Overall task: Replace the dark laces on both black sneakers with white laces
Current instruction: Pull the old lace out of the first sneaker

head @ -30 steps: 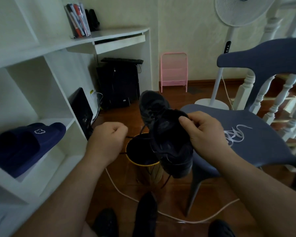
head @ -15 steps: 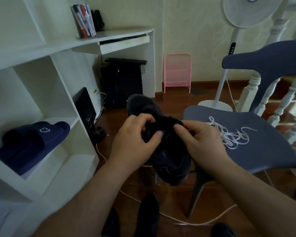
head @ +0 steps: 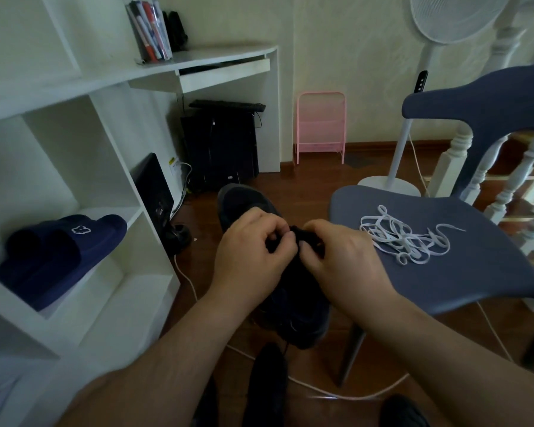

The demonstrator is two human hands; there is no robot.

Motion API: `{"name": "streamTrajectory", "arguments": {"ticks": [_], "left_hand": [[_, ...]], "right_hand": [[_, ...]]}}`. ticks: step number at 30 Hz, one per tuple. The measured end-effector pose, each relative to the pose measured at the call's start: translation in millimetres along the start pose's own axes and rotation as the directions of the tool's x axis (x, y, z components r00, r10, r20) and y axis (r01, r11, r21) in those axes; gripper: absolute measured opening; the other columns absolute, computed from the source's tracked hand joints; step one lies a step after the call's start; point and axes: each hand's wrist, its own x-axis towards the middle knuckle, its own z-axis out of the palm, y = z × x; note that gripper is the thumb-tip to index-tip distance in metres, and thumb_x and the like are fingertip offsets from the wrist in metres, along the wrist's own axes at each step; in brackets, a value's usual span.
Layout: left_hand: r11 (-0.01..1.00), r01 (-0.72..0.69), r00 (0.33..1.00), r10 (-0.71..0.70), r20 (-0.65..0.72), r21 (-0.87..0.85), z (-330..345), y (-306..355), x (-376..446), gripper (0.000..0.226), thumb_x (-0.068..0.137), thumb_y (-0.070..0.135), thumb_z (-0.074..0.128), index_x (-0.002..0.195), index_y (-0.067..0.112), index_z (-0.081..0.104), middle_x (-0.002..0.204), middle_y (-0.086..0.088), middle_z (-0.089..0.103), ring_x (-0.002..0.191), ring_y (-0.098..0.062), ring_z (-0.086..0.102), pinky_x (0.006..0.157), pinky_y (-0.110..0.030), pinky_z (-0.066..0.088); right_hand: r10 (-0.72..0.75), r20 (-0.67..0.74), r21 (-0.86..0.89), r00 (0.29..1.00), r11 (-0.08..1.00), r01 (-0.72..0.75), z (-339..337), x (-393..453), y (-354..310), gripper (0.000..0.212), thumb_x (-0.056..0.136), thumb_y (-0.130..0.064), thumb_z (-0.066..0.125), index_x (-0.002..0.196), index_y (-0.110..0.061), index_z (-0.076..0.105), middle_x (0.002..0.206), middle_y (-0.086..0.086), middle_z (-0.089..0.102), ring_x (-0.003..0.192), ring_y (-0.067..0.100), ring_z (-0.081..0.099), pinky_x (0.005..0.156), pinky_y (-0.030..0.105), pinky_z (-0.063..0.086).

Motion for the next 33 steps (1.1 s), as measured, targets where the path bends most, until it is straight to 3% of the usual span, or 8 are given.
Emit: {"name": "streamTrajectory", "arguments": {"ticks": [4,6,9,12,17,23,28,33], "left_hand": [[0.984,0.034,0.999,-0.031,0.016,-0.173,-5,2,-3,0.018,0.089,0.017,0.061,0.073,0.026,0.06,0.08,0.011,0.054,0.079,-0.012,0.056,0.067,-0.014,0.04],[0.946,0.12,0.991,-0.132,-0.02,-0.301,-5,-2,-1,0.019,0.085,0.014,0.054,0.07,0.025,0.059,0.074,0.01,0.054,0.073,-0.01,0.053,0.064,-0.019,0.04],[0.907,0.141,0.963,-0.219,-0.158,-0.398,-9,-11,6,0.018,0.076,0.019,0.05,0.061,0.028,0.056,0.067,0.003,0.045,0.067,-0.015,0.042,0.063,-0.033,0.033],[0.958,0.067,0.991,-0.096,-0.091,-0.278,-14,-18,7,0.027,0.088,0.021,0.052,0.061,0.025,0.052,0.068,0.004,0.047,0.067,-0.011,0.046,0.064,-0.034,0.032],[0.987,0.154,0.975,-0.144,0.171,-0.052,-6,-5,1,0.035,0.091,0.065,0.054,0.085,0.035,0.069,0.089,0.011,0.061,0.086,-0.002,0.06,0.071,-0.023,0.046],[0.979,0.201,0.929,-0.202,0.309,0.037,-8,-5,5,0.018,0.099,0.048,0.067,0.108,0.039,0.079,0.101,0.022,0.062,0.095,0.005,0.057,0.076,-0.015,0.042],[0.923,0.358,0.905,-0.306,0.296,-0.139,-10,-2,6,0.009,0.098,0.045,0.071,0.095,0.043,0.079,0.099,0.022,0.07,0.096,0.002,0.066,0.086,-0.029,0.058],[0.952,0.303,0.921,-0.28,0.271,-0.045,-13,1,5,0.005,0.092,0.05,0.075,0.092,0.044,0.076,0.095,0.022,0.064,0.09,0.007,0.06,0.073,-0.017,0.046]], "right_hand": [[-0.029,0.048,-0.049,0.998,0.998,0.032,1,2,-2,0.041,0.098,-0.051,0.039,0.09,-0.018,0.063,0.079,-0.001,0.062,0.076,0.025,0.061,0.066,0.048,0.051],[-0.015,-0.005,-0.022,1.0,1.0,0.015,-2,5,-1,0.036,0.099,-0.048,0.051,0.089,-0.018,0.066,0.077,-0.002,0.065,0.074,0.02,0.062,0.067,0.042,0.05],[0.132,-0.01,0.129,0.991,0.983,-0.129,-12,11,9,0.022,0.097,-0.042,0.067,0.092,-0.021,0.073,0.074,-0.009,0.068,0.074,0.008,0.063,0.063,0.02,0.047],[0.163,0.032,0.155,0.986,0.974,-0.166,-16,10,12,0.019,0.096,-0.042,0.068,0.092,-0.025,0.074,0.075,-0.014,0.067,0.078,0.002,0.062,0.065,0.016,0.047],[0.019,0.015,0.043,1.0,0.999,-0.019,-12,6,10,0.023,0.095,-0.041,0.065,0.091,-0.02,0.074,0.082,-0.007,0.067,0.077,0.009,0.06,0.071,0.027,0.047],[0.071,0.048,0.064,0.996,0.995,-0.074,-12,4,13,0.016,0.095,-0.036,0.071,0.092,-0.021,0.078,0.08,-0.009,0.071,0.076,0.006,0.062,0.07,0.023,0.049],[0.097,0.149,0.121,0.984,0.986,-0.116,-15,5,8,0.013,0.099,-0.031,0.066,0.102,-0.025,0.077,0.087,-0.011,0.073,0.083,0.005,0.064,0.074,0.021,0.049],[0.104,0.196,0.163,0.975,0.977,-0.137,-14,2,5,0.017,0.102,-0.029,0.059,0.098,-0.024,0.075,0.082,-0.007,0.071,0.078,0.007,0.064,0.069,0.031,0.051]]}}
